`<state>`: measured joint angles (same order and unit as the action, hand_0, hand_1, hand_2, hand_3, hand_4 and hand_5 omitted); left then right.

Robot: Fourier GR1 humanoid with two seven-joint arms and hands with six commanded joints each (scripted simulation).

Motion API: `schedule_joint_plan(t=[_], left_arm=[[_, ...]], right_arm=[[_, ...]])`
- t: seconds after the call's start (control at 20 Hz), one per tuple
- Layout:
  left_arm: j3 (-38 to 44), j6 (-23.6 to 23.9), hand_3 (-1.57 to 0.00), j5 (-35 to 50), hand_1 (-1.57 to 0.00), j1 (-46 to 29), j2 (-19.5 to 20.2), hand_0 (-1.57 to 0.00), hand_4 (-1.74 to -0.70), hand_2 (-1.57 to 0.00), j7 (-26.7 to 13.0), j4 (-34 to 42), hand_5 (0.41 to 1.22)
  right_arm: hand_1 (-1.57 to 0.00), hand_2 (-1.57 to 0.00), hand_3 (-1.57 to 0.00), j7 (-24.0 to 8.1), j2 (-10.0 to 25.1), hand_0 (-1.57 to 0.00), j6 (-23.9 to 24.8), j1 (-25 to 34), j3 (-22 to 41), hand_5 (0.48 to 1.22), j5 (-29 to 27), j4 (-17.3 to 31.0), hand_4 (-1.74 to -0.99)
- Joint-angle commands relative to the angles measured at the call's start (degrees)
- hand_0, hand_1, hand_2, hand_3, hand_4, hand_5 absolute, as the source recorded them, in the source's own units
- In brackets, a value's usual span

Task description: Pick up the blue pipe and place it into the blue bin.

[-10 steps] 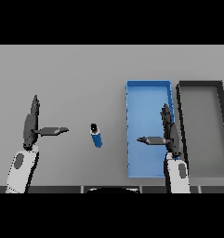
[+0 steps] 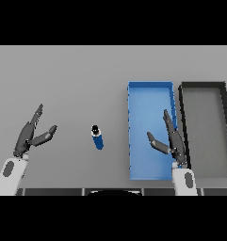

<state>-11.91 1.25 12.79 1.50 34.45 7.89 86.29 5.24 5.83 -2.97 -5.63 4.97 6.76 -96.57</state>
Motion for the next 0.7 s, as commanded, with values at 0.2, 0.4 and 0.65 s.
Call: schedule_joint_plan(t=[0.2, 0.4, 0.65], left_arm=[[-0.7, -4.2, 0.0, 1.6, 0.0, -0.4, 1.0, 0.0, -1.01, 0.0, 2.1, 0.8, 0.592], [-4.1, -9.1, 0.0, 1.3, 0.0, -1.2, 2.5, 0.0, -1.02, 0.0, 1.4, 3.9, 0.573], [-8.6, -13.2, 0.0, 1.3, 0.0, -1.4, 3.7, 0.0, -1.06, 0.0, -4.1, 8.7, 0.498]], right_arm=[[0.0, 0.0, 0.0, -2.2, 1.0, 0.0, -0.7, -0.4, 0.6, 0.592, 0.7, -0.7, -1.225], [0.0, 0.0, 0.0, -1.9, 1.2, 0.0, -0.8, 0.2, 0.7, 0.589, 0.8, -1.1, -1.22], [0.0, 0.0, 0.0, -0.4, 1.4, 0.0, -1.2, 0.7, 0.9, 0.604, 1.1, -0.5, -1.233]])
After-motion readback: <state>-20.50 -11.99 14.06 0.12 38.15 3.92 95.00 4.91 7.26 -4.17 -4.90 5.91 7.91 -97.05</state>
